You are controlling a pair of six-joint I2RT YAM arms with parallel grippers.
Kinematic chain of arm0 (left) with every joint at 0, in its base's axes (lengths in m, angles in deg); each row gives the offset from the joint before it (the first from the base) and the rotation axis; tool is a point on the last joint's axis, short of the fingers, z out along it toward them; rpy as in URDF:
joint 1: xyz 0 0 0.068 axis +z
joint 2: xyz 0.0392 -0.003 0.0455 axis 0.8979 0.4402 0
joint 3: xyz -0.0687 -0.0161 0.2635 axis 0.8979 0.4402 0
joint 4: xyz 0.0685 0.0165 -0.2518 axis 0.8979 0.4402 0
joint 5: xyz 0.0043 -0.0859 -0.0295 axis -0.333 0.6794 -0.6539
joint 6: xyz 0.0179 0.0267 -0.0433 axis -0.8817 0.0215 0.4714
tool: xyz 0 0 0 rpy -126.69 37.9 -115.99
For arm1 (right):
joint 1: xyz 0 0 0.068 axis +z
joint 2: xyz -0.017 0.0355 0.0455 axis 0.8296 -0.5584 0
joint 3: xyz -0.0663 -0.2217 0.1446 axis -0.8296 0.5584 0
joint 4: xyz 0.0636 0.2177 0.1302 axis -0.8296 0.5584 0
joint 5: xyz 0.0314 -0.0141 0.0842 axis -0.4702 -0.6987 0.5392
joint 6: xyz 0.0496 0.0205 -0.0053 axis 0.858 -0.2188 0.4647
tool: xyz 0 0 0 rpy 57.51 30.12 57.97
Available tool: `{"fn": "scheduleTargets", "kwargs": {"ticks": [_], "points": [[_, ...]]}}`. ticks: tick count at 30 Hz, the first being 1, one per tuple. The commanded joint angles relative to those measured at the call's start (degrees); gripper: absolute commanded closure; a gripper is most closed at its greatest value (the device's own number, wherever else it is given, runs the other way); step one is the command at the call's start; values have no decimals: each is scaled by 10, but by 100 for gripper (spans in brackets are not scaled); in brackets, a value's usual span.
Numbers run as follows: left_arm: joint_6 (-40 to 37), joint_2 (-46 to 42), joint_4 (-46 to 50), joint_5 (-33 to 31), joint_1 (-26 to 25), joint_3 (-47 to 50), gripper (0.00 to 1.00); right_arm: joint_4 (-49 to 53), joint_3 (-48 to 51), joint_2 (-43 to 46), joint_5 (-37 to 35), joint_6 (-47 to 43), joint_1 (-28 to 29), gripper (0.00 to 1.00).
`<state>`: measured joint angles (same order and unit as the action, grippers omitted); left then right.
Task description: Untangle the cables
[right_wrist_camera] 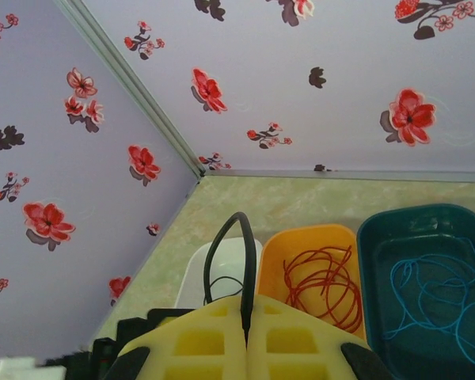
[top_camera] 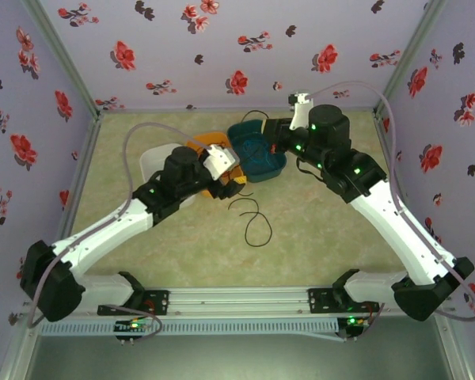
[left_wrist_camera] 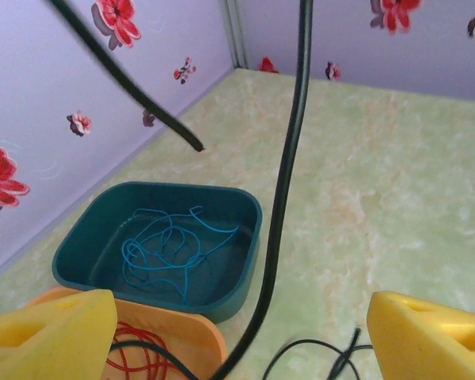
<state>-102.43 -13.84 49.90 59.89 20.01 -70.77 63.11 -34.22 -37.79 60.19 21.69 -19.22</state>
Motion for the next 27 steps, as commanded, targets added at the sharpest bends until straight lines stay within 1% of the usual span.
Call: {"fn": "scheduleTargets", "kwargs": {"ticks": [1, 3, 7, 10, 11, 14, 16, 18, 19, 21, 23, 27], "points": [[-59, 22, -2, -52, -13, -34, 19, -12, -18, -2, 13, 17, -5, 100], [-61, 35, -12, -62, -16, -40, 24, -14, -17, -4, 15, 18, -5, 100], [-45, 53, -35, -73, -18, -48, 48, -18, -13, -9, 19, 25, -8, 100], [-41, 55, -42, -75, -18, -47, 70, -20, -8, -10, 16, 26, -11, 100], [-41, 52, -44, -76, -18, -45, 74, -20, -6, -9, 10, 26, -12, 100], [-41, 38, -61, -82, -18, -26, 91, -17, 9, -7, -43, 17, -16, 100], [-40, 24, -64, -87, -18, -14, 100, 4, 12, -12, -107, 11, -17, 100], [-34, 9, -70, -96, -19, -4, 100, 29, 11, -21, -145, 12, -19, 100], [-32, 2, -75, -101, -18, 0, 100, 36, 11, -25, -148, 10, -19, 99], [-28, -8, -78, -109, -17, 4, 100, 41, 14, -36, -129, 7, -19, 92], [-23, -18, -78, -121, -17, 5, 100, 43, 19, -45, -99, 8, -19, 81], [-14, -41, -85, -142, -12, 13, 100, 56, 24, -64, -61, 17, -19, 71]]}}
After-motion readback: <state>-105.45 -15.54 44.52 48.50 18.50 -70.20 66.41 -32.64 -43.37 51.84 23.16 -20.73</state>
